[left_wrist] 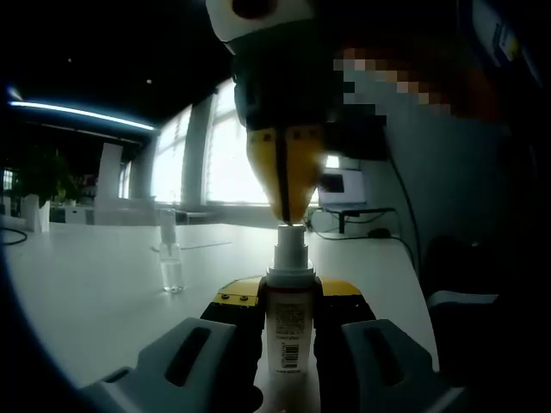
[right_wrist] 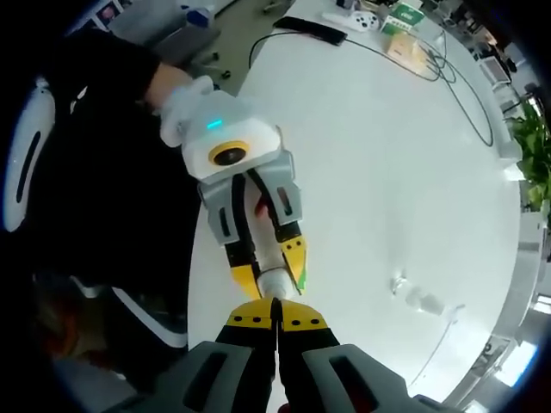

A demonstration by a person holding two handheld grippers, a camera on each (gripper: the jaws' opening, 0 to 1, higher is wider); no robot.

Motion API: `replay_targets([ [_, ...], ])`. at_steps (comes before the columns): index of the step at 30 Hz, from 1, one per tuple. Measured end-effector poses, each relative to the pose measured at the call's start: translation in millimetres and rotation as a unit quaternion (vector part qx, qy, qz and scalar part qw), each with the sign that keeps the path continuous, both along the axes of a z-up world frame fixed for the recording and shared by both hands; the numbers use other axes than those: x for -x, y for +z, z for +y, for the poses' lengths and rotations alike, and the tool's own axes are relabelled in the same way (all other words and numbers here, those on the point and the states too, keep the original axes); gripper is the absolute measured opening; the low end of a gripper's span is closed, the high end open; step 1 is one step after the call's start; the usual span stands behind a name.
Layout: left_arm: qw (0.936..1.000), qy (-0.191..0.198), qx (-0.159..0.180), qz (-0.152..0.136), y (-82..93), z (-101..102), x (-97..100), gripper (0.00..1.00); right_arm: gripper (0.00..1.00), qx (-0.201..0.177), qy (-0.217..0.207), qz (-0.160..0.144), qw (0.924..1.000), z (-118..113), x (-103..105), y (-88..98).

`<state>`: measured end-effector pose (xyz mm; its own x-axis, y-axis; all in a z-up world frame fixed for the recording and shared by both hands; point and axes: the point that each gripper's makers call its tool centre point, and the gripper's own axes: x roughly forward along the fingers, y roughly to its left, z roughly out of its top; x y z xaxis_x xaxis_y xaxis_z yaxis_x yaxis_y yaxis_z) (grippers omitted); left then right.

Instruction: Clamp pump bottle remove cover press pump head put on cover

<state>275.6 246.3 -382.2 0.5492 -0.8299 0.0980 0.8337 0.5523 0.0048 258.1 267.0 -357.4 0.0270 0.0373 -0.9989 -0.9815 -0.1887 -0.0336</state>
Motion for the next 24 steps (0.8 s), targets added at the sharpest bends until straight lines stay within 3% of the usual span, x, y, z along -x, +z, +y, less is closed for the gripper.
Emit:
replay_targets([
  [24, 1.0, 0.0, 0.0, 0.0, 0.3, 0.9, -1.4, 0.13, 0.0, -0.004, 0.003, -0.001, 1.0, -0.8, 0.5, 1.3],
])
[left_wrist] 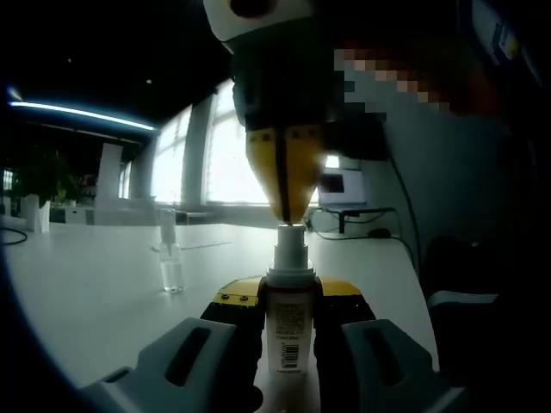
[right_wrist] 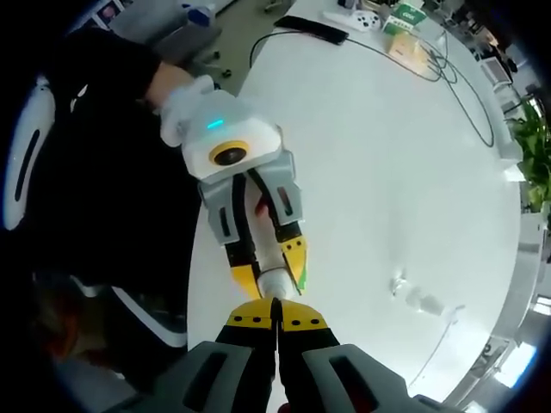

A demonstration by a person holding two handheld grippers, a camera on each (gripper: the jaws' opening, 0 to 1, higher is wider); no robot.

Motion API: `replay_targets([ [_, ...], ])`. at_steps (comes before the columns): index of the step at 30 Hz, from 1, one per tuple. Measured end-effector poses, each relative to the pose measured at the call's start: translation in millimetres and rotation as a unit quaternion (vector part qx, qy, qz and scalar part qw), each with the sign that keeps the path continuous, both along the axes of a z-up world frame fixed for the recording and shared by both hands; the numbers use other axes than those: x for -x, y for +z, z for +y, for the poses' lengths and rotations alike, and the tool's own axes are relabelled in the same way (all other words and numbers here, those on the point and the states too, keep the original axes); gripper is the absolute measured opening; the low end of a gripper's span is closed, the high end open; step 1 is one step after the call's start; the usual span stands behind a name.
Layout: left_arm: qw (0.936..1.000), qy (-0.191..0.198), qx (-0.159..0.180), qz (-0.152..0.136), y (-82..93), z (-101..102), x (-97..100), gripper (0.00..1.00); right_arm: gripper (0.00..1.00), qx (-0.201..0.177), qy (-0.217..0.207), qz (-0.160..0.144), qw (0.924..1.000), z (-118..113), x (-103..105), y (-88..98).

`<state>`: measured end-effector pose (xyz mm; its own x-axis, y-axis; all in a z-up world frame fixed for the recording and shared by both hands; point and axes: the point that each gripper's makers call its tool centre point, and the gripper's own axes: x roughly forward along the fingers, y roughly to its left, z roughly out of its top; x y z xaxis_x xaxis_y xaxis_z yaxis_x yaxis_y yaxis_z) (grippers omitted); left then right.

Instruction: Clamp pump bottle remove cover press pump head put on cover

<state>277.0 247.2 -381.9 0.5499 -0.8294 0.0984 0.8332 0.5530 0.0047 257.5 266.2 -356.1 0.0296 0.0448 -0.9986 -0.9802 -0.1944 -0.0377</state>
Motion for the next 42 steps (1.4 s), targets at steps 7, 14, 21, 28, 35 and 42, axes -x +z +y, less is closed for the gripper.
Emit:
replay_targets([
  [7, 1.0, 0.0, 0.0, 0.0, 0.1, 0.4, -0.5, 0.13, 0.0, 0.003, 0.003, -0.001, 1.0, 0.4, 0.0, 0.1],
  [14, 1.0, 0.0, 0.0, 0.0, 0.3, 0.9, -0.6, 0.13, 0.0, 0.005, -0.001, 0.001, 1.0, 1.0, -0.4, -0.8],
  [21, 1.0, 0.0, 0.0, 0.0, 0.3, 1.0, -0.5, 0.13, 0.0, 0.014, -0.001, 0.0, 0.9999, 1.1, -0.5, -3.0],
  [28, 1.0, 0.0, 0.0, 0.0, 0.1, 0.8, -0.8, 0.12, 0.0, 0.02, -0.007, 0.003, 0.9998, 1.3, 0.2, -6.0],
  [35, 1.0, 0.0, 0.0, 0.0, 0.0, 0.5, -0.7, 0.13, 0.0, 0.013, 0.006, 0.0, 0.9999, 0.4, 0.2, -1.2],
  [42, 1.0, 0.0, 0.0, 0.0, 0.1, 0.5, -0.6, 0.13, 0.0, 0.002, 0.011, -0.008, 0.9999, 0.6, 1.1, 0.7],
])
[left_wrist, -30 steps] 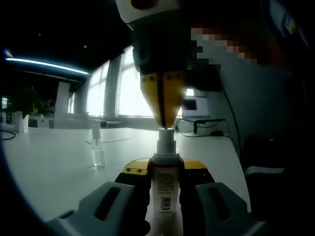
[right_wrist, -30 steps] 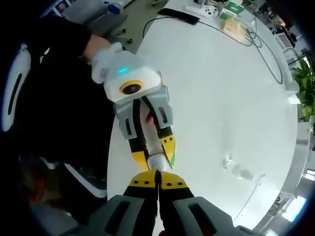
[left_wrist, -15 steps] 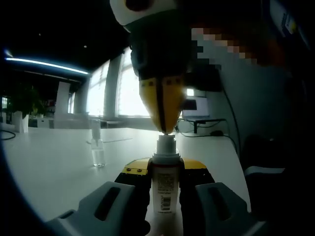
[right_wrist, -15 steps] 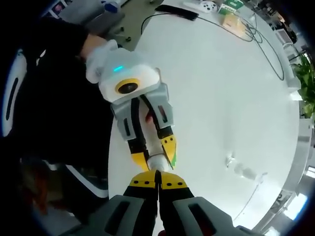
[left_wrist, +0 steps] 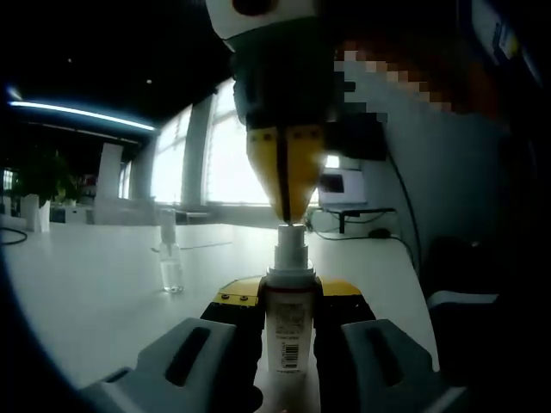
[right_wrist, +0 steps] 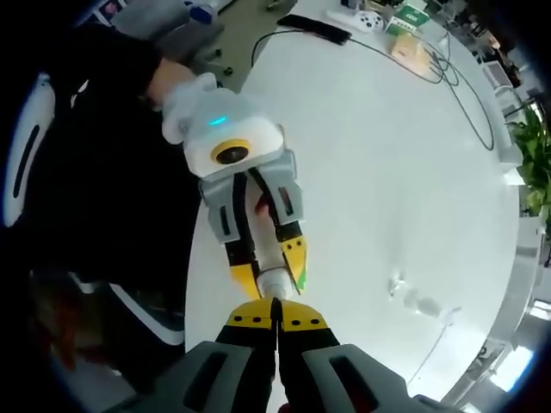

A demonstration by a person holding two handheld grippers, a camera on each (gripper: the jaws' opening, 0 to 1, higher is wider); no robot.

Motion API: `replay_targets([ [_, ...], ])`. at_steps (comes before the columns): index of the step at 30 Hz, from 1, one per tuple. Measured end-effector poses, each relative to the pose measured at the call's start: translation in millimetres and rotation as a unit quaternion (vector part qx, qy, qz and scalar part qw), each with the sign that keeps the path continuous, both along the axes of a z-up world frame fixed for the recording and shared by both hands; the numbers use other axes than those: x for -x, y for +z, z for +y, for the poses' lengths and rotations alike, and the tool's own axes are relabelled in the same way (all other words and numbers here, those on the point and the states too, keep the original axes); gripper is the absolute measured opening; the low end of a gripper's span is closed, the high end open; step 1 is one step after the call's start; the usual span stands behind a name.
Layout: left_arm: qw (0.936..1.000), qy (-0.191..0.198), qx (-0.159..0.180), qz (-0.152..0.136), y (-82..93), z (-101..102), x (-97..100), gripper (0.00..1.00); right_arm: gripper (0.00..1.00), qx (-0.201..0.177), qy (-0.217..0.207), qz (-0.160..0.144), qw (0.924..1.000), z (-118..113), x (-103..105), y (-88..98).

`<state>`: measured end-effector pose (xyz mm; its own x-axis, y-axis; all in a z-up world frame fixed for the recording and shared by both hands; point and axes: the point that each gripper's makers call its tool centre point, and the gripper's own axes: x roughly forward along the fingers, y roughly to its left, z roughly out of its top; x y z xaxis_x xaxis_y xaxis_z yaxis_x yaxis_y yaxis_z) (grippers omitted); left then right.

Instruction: Clamp pump bottle remove cover press pump head put on cover

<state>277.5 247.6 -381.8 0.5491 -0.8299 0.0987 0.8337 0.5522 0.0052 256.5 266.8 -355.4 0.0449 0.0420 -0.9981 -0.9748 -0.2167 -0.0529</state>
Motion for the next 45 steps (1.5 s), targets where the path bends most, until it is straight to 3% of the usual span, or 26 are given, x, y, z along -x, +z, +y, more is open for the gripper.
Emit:
replay_targets([
  [29, 1.0, 0.0, 0.0, 0.0, -0.8, 0.6, 1.4, 0.13, 0.0, 0.005, -0.005, 0.002, 1.0, 0.0, -0.6, -1.9],
  [45, 1.0, 0.001, 0.0, 0.0, -1.7, -0.9, 1.4, 0.13, 0.0, 0.004, -0.039, 0.018, 0.9991, -2.1, -1.3, -9.3],
])
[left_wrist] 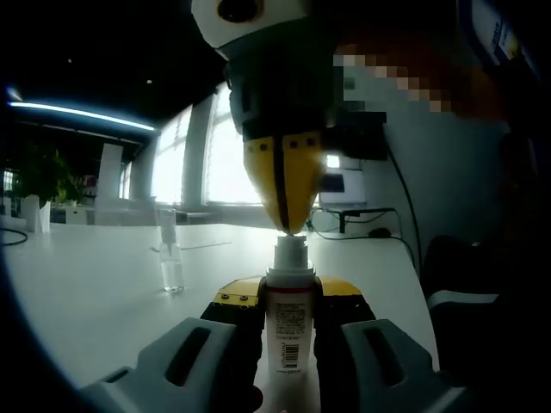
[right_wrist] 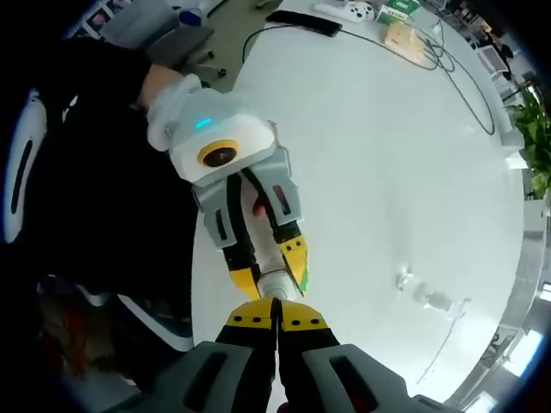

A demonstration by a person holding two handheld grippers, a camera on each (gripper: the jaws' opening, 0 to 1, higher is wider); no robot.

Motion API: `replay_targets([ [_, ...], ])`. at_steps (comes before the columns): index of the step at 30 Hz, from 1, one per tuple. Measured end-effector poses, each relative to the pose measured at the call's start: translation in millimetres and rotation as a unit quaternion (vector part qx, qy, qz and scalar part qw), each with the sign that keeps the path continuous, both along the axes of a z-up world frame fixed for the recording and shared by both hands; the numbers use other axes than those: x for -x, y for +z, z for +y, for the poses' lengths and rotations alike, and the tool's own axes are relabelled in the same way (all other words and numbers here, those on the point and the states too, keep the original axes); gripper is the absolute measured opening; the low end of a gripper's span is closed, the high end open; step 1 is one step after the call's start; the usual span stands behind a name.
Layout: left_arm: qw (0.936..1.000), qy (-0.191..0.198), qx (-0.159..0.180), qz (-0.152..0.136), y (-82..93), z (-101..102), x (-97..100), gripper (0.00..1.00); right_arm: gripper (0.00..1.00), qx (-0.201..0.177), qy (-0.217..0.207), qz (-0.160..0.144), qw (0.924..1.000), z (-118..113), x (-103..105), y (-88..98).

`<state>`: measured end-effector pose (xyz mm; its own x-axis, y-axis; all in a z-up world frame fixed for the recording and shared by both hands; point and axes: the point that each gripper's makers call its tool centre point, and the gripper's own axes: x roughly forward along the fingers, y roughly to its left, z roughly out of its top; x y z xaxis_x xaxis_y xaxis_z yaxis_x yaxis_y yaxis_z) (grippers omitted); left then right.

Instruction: Clamp pump bottle remove cover press pump head put on cover

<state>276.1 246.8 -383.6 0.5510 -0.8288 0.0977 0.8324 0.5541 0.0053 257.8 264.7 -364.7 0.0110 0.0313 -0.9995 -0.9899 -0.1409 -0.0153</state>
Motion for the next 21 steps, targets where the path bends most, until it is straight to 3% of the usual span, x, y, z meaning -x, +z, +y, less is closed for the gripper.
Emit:
replay_targets([
  [12, 1.0, -0.001, 0.0, 0.0, 0.5, 0.7, -0.4, 0.13, 0.0, -0.019, 0.018, -0.006, 0.9996, 0.6, 0.3, 6.8],
  [21, 1.0, -0.001, 0.0, 0.0, 0.7, 1.0, -0.8, 0.13, 0.0, -0.007, 0.031, -0.016, 0.9993, 2.2, 0.6, 7.7],
])
